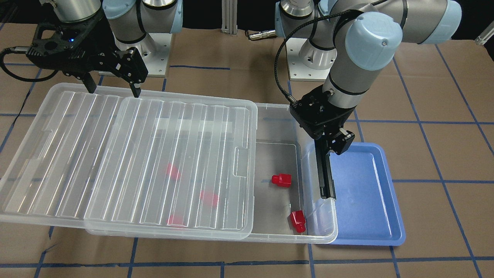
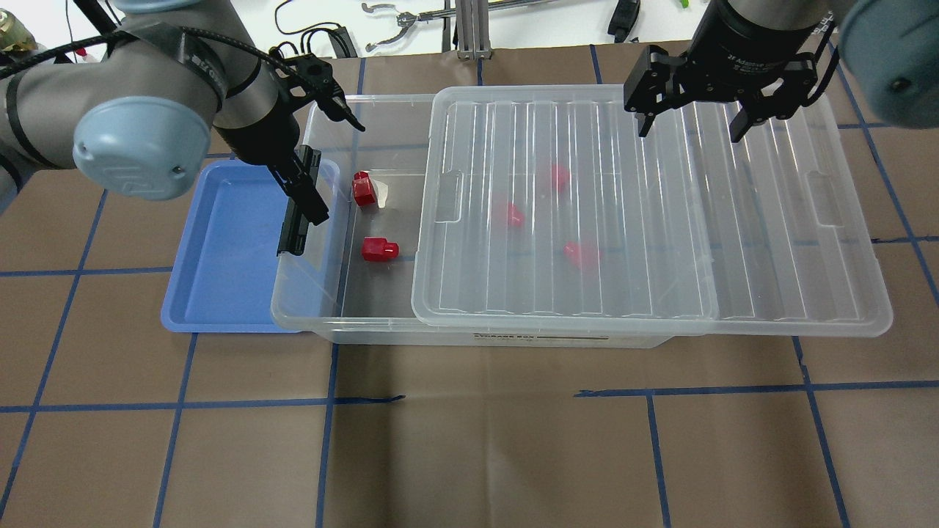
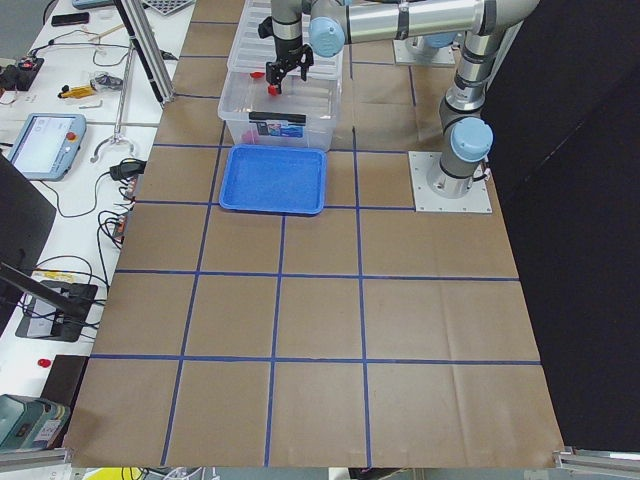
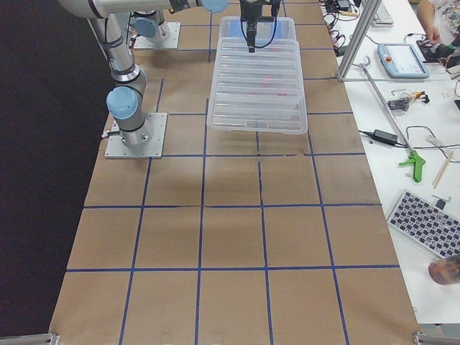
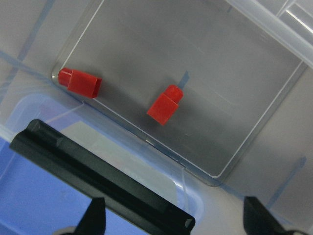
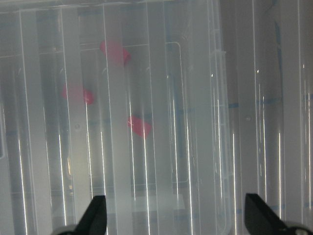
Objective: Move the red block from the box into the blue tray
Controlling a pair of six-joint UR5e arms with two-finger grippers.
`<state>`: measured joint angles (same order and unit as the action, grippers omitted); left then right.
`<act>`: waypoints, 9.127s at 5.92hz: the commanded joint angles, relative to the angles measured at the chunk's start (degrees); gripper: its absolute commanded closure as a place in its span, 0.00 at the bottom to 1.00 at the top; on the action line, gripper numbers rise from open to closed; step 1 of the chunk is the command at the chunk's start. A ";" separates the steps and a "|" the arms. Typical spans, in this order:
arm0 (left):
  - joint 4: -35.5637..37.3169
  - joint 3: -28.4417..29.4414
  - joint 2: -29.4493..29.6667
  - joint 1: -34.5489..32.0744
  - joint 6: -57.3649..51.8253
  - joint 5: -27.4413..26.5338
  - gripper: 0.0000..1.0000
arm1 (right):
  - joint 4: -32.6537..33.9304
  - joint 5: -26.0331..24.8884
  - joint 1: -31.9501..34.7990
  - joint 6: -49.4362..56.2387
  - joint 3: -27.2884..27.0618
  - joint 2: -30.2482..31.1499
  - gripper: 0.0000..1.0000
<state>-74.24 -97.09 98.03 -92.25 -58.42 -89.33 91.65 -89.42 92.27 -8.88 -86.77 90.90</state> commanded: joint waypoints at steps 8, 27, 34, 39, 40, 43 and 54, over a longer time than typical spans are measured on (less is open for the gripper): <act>28.01 -13.49 9.70 -3.02 -19.26 0.47 0.04 | -0.25 -1.02 0.28 0.00 -0.32 -0.37 0.00; 0.33 -0.54 -1.34 -0.67 -20.05 -3.29 0.90 | -0.51 -1.99 -0.07 0.79 -0.77 0.16 0.00; 8.86 -9.93 -3.40 16.66 -43.07 -2.79 0.94 | -0.51 -1.99 -0.25 0.79 -0.94 0.16 0.00; 28.35 -13.13 10.23 17.28 -48.54 -2.61 0.93 | -0.33 -1.64 -3.84 3.52 -1.12 -0.20 0.00; 28.80 -13.12 11.29 17.63 -48.54 -2.61 0.93 | -0.34 -1.55 -3.68 3.52 -1.20 -0.20 0.00; 29.42 -13.04 13.58 17.63 -48.63 -1.82 0.86 | -0.34 -1.64 -3.76 3.52 -1.20 -0.20 0.00; -10.51 14.21 3.28 4.19 -6.34 -0.86 0.05 | 0.97 -2.69 -26.30 26.74 -3.04 -0.55 0.00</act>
<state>-85.48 -83.92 100.14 -86.67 -77.18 -90.50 91.67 -92.00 70.63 12.10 -88.78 90.43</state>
